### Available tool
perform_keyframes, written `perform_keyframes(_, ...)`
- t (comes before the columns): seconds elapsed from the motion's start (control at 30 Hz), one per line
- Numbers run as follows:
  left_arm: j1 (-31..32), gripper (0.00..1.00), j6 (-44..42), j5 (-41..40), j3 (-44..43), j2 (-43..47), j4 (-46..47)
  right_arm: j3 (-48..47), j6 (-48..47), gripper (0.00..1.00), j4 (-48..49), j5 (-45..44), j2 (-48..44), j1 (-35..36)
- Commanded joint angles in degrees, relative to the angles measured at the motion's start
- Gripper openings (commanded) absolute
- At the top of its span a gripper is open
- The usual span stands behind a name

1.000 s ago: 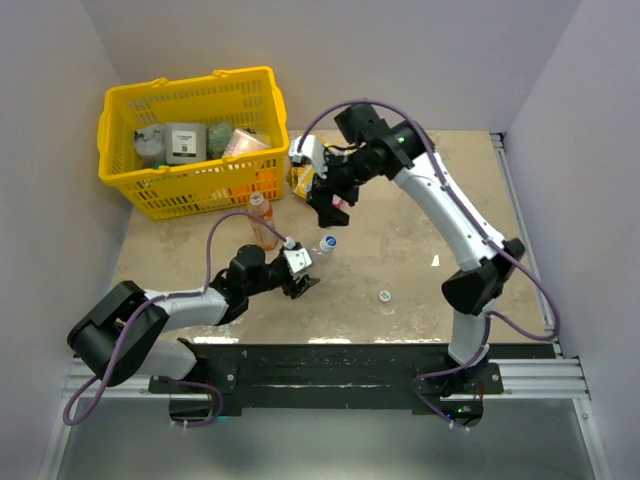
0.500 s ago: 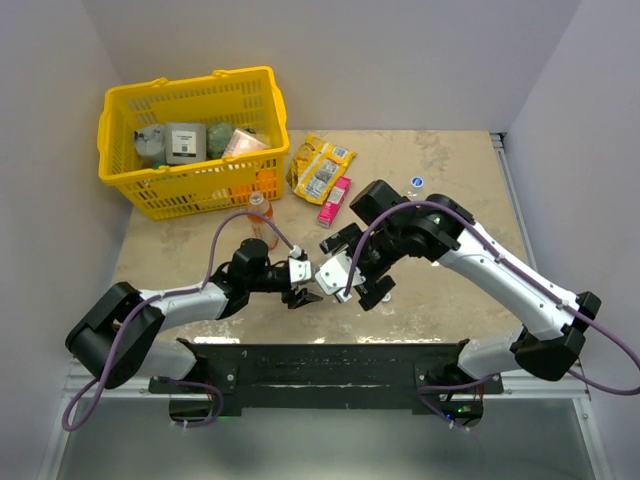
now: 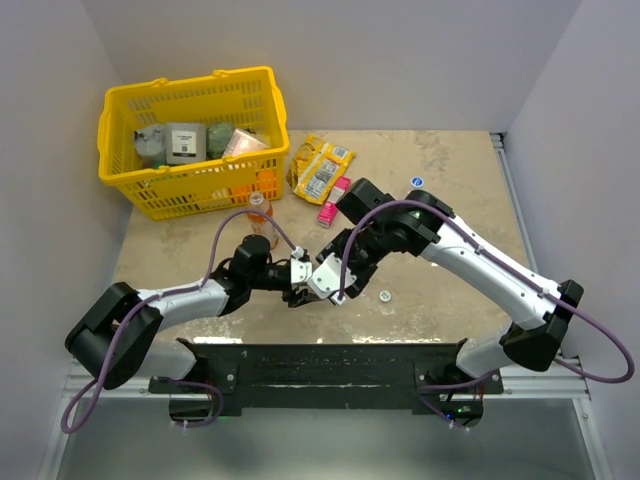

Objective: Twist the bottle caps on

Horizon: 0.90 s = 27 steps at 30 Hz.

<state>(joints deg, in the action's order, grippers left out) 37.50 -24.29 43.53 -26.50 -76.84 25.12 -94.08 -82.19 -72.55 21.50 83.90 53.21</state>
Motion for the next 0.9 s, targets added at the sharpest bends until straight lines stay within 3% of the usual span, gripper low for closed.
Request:
perform_keyframes(0.0, -0.5, 0.0, -0.8, 1.7, -1.8, 1.1, 1.3, -2.3, -2.5, 0.47, -1.3, 1.0, -0.4, 0.9)
perform_keyframes(0.07, -0.6, 0.0, -0.6, 1.7, -1.8, 1.1, 1.8, -2.1, -1.6, 0.41, -1.3, 0.7, -0.1, 1.1)
perform_keyframes(0.13, -0.7, 0.0, 0.5, 1.2, -1.4, 1.1, 2.9, -2.2, 1.1, 0.27, -0.2, 0.2, 1.0, 1.2)
perform_keyframes(0.17, -0.6, 0.0, 0.9, 0.7, -1.2, 1.1, 3.6, -2.6, 7.7, 0.11, 0.9, -0.2, 1.5, 1.2)
perform_keyframes(0.23, -0.6, 0.0, 5.0, -4.7, 0.5, 1.5, 9.0, -4.6, 17.3, 0.0, 4.3, -1.4, 5.0, 0.7)
perform_keyframes(0.27, -0.1, 0.0, 7.0, -8.1, 1.5, 1.9, 11.7, -8.6, 26.6, 0.0, 4.0, -1.2, 6.9, -0.6)
perform_keyframes(0.33, 0.5, 0.0, 11.5, -18.3, 4.2, 2.8, 19.1, -15.3, 35.5, 0.0, -2.6, 3.9, 16.3, -2.6)
perform_keyframes(0.37, 1.3, 0.0, 11.9, -21.2, 4.3, 2.8, 19.9, -19.1, 46.2, 0.0, -5.2, 6.7, 20.2, -5.8)
perform_keyframes(0.4, 1.6, 0.0, 12.7, -23.5, 3.5, 2.4, 20.3, -24.7, 52.9, 0.0, -8.4, 15.1, 23.5, -7.8)
perform_keyframes(0.47, 2.0, 0.0, 13.4, -28.7, 2.7, 1.9, 20.3, -17.8, 71.5, 0.0, -4.3, 21.0, 25.0, -13.2)
perform_keyframes(0.73, 2.1, 0.0, 11.9, -31.0, 1.6, 0.9, 16.8, -19.4, 75.5, 0.0, -5.5, 25.7, 26.9, -16.4)
perform_keyframes(0.83, 1.7, 0.0, 12.3, -28.3, 1.9, 1.3, 15.0, -30.1, 68.1, 0.8, -5.0, 26.7, 27.6, -18.5)
perform_keyframes(0.87, 1.4, 0.0, 12.3, -27.0, 2.1, 1.5, 14.5, -37.8, 63.5, 0.99, -5.0, 24.9, 27.5, -20.2)
